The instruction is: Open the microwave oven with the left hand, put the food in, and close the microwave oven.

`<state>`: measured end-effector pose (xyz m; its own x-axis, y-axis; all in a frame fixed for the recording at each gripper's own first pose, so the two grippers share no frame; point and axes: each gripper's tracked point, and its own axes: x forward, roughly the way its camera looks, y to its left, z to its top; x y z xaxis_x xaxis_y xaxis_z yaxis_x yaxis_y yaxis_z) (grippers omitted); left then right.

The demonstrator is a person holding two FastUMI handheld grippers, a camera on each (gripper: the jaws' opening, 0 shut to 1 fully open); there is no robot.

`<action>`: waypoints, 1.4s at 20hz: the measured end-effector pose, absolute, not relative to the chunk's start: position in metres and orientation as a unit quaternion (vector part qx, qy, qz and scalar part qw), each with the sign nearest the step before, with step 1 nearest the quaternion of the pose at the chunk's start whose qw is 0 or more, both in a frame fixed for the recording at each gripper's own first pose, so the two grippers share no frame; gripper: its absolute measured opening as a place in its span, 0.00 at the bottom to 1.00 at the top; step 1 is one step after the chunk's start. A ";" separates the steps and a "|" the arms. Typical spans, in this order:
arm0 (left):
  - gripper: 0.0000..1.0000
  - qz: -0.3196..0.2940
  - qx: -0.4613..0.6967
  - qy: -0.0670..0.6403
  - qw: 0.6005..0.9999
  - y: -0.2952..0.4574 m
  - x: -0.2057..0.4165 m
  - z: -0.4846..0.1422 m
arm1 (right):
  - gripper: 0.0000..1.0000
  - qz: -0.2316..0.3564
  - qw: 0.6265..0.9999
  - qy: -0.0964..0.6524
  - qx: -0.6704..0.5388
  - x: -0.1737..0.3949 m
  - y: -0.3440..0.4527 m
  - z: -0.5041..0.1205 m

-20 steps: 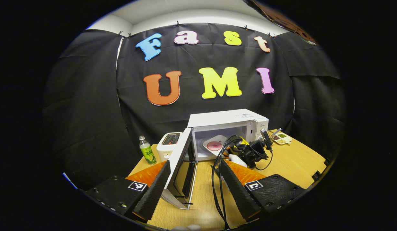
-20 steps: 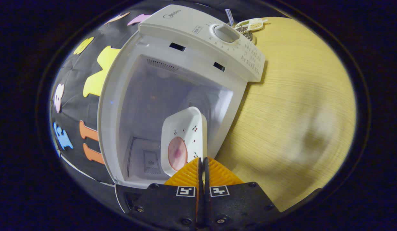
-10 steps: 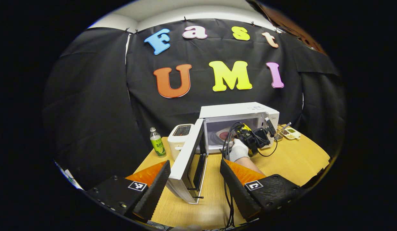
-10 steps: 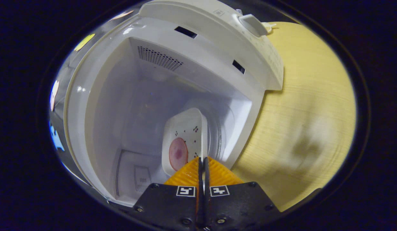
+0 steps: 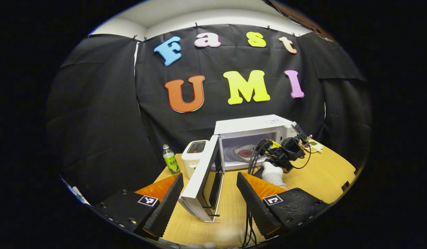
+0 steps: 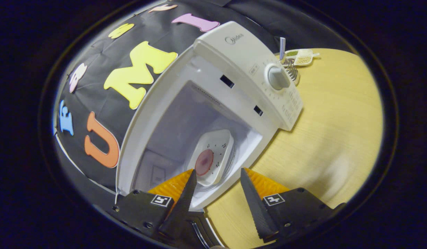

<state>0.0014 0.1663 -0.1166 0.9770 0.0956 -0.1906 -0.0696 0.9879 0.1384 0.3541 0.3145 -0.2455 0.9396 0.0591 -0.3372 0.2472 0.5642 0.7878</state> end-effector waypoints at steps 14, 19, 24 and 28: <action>0.95 0.042 0.080 0.047 0.995 0.182 -0.014 -0.071 | 1.00 0.005 0.996 0.013 0.089 0.153 0.150 -0.029; 0.95 0.047 0.064 0.020 0.997 0.191 -0.003 -0.055 | 0.99 -0.024 0.997 0.007 0.072 0.081 0.097 -0.007; 0.88 0.061 0.067 0.017 0.996 0.214 0.008 -0.055 | 0.99 -0.057 0.998 -0.010 0.038 0.039 0.059 0.005; 0.94 0.068 0.062 0.014 0.996 0.229 0.011 -0.059 | 1.00 -0.060 0.997 0.004 0.040 0.031 0.058 -0.002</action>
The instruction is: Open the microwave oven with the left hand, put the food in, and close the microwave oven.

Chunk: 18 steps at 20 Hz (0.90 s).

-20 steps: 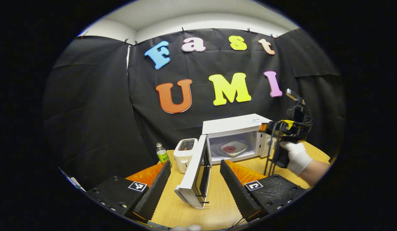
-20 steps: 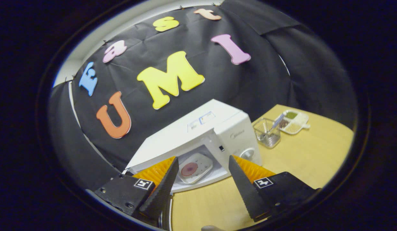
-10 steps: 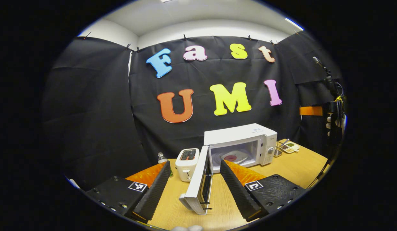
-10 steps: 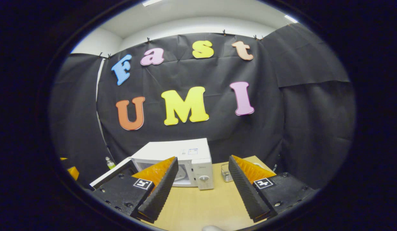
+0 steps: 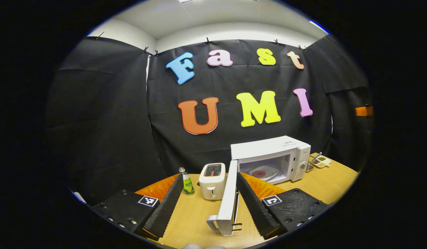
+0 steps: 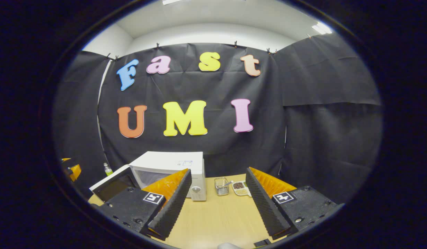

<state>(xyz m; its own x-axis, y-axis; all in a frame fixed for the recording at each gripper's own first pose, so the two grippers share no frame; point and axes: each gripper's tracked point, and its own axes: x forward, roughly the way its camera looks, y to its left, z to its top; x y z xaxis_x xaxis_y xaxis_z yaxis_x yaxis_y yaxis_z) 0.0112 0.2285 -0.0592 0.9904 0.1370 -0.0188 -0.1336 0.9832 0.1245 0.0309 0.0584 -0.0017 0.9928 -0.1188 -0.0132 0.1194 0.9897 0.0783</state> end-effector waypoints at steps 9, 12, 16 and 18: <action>0.00 0.065 0.031 0.020 0.997 0.261 0.011 -0.099 | 1.00 -0.041 0.999 0.008 0.033 0.020 0.083 0.007; 0.11 0.079 0.038 0.039 0.995 0.285 0.011 -0.130 | 1.00 -0.041 0.999 0.012 0.028 0.012 0.087 0.010; 0.00 0.085 0.049 0.079 0.992 0.306 0.014 -0.182 | 1.00 -0.047 0.998 0.019 0.021 -0.004 0.087 0.013; 0.00 0.075 0.039 0.097 0.992 0.305 0.020 -0.207 | 0.92 -0.049 0.998 0.026 0.025 -0.012 0.089 0.013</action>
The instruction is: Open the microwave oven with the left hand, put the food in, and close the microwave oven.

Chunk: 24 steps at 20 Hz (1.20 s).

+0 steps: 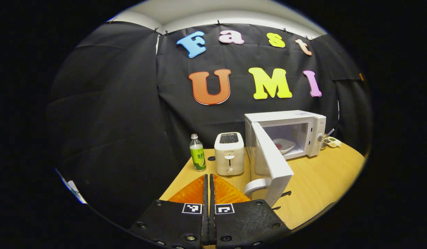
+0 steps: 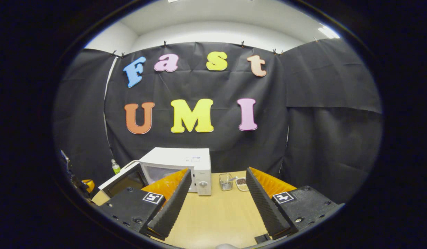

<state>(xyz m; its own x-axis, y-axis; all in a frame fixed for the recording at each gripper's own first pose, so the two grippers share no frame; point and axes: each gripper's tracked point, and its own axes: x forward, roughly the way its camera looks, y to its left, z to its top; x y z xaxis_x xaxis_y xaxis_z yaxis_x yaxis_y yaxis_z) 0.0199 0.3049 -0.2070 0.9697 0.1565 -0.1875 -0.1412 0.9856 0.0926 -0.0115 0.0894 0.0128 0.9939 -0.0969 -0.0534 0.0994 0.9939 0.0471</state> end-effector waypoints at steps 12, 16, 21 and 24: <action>0.00 0.022 0.038 0.114 0.993 0.256 0.051 -0.237 | 1.00 -0.087 0.994 0.052 0.042 -0.032 0.072 0.003; 0.00 -0.006 0.031 0.115 0.993 0.217 0.049 -0.241 | 1.00 -0.084 0.994 0.058 0.034 -0.028 0.066 0.003; 0.00 -0.044 0.030 0.127 0.990 0.158 0.053 -0.247 | 1.00 -0.079 0.995 0.056 0.034 -0.021 0.060 0.006; 0.00 -0.065 0.037 0.122 0.990 0.124 0.061 -0.242 | 1.00 -0.068 0.996 0.059 0.027 -0.013 0.058 0.004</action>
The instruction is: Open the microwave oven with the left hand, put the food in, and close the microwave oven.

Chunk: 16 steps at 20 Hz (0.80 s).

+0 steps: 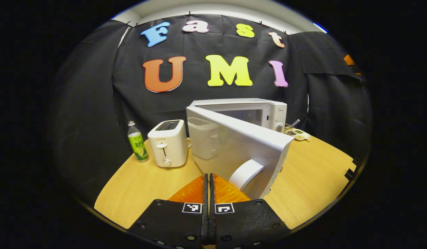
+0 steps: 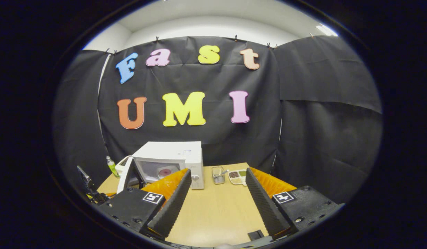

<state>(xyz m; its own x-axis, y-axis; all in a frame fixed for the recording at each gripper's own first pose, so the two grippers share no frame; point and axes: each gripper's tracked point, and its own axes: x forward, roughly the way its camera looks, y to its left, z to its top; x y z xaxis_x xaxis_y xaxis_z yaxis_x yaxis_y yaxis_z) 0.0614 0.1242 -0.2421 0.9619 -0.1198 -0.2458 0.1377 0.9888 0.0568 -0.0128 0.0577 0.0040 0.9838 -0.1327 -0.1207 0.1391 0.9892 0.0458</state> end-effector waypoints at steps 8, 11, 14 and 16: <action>0.00 -0.110 0.055 0.122 0.985 0.043 0.105 -0.238 | 0.92 -0.055 0.997 0.062 0.010 0.017 0.032 0.004; 0.00 -0.119 0.060 0.119 0.984 0.017 0.125 -0.238 | 0.92 -0.059 0.996 0.062 0.015 0.031 0.015 0.009; 0.00 -0.126 0.060 0.120 0.983 -0.005 0.144 -0.239 | 1.00 -0.060 0.996 0.060 0.024 0.045 0.002 0.015; 0.00 -0.130 0.060 0.118 0.983 -0.018 0.157 -0.239 | 1.00 -0.063 0.996 0.058 0.016 0.051 -0.007 0.018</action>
